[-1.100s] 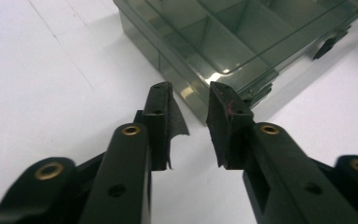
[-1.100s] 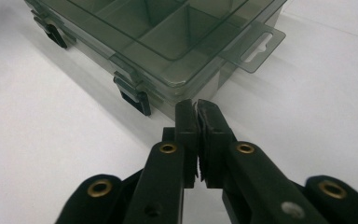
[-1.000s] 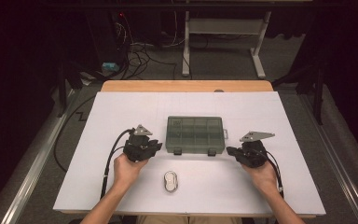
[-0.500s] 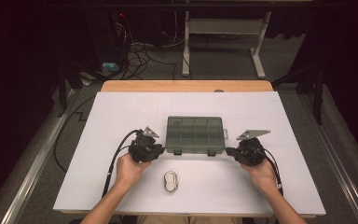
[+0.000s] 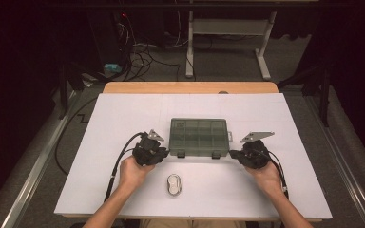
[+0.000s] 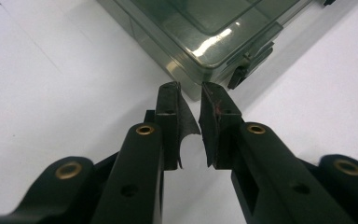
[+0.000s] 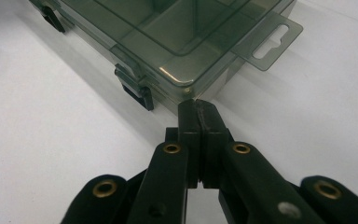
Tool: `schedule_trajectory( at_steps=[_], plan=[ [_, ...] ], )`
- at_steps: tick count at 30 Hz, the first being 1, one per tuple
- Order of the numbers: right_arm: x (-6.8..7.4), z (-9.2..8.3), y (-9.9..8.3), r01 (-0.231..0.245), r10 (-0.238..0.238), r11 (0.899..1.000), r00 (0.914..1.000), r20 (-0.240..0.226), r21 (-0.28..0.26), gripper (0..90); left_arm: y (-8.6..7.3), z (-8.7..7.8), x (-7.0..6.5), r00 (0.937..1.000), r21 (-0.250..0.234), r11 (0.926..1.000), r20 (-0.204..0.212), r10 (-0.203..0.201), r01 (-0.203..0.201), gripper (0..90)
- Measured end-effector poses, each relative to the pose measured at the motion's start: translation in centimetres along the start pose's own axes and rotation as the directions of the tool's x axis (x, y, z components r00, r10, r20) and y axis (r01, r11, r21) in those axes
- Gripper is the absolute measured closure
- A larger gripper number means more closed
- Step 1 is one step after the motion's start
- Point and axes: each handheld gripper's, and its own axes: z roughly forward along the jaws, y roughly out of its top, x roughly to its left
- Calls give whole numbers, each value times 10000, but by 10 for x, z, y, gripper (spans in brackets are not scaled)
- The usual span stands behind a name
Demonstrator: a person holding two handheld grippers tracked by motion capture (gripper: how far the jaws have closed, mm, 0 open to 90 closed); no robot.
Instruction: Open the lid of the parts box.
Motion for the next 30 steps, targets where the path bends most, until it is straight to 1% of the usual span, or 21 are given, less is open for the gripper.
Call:
schedule_trajectory(
  at_steps=[2,4,5,6,7,9,11,14,16,18,20,23,27,30],
  plan=[
    [1,-1,0,-18,19,10000,10000,31,-93,900,0,-1,0,10000,0,10000,28,62,-62,773],
    [1,-2,0,-9,9,9998,10000,10,-213,894,1,-2,-1,10000,-92,10000,62,-2,3,768],
    [1,-3,0,11,-11,9996,10000,-4,-269,888,1,-3,-1,9999,-167,9998,123,-71,73,763],
    [1,-4,1,-35,34,9994,10000,-22,-346,883,3,-5,-1,9996,-135,9998,221,-147,150,755],
    [1,-8,2,-105,102,9986,9999,-46,-526,875,5,-6,-2,9988,-194,9991,333,-370,376,739],
    [1,-9,3,-135,133,9980,9999,-39,-610,872,8,-6,-4,9976,-392,9975,393,-571,586,731],
    [1,-12,5,-203,199,9966,9998,-63,-802,859,11,-6,-6,9984,-479,9975,253,-506,517,701],
    [1,-16,8,-301,294,9945,9995,-83,-999,849,12,-4,-12,9999,-674,9977,-69,-91,86,653],
    [2,-18,10,-281,271,9934,9996,-101,-1115,845,13,-2,-15,9997,-865,9962,-226,119,-138,618],
    [2,-20,13,-248,238,9926,9997,-94,-1185,841,15,1,-17,9989,-950,9950,-392,263,-299,581],
    [2,-22,16,-243,238,9915,9997,-58,-1274,841,17,4,-18,9985,-1030,9943,-489,238,-288,550],
    [2,-24,18,-288,287,9898,9996,-31,-1394,841,21,4,-20,9994,-1188,9928,-339,106,-146,527],
    [1,-25,20,-313,313,9895,9995,-22,-1414,841,27,2,-23,9999,-1532,9882,-130,-60,40,508],
    [0,-23,20,-377,384,9898,9993,24,-1376,837,30,2,-25,9999,-1587,9873,-119,-86,66,497]
  ],
)
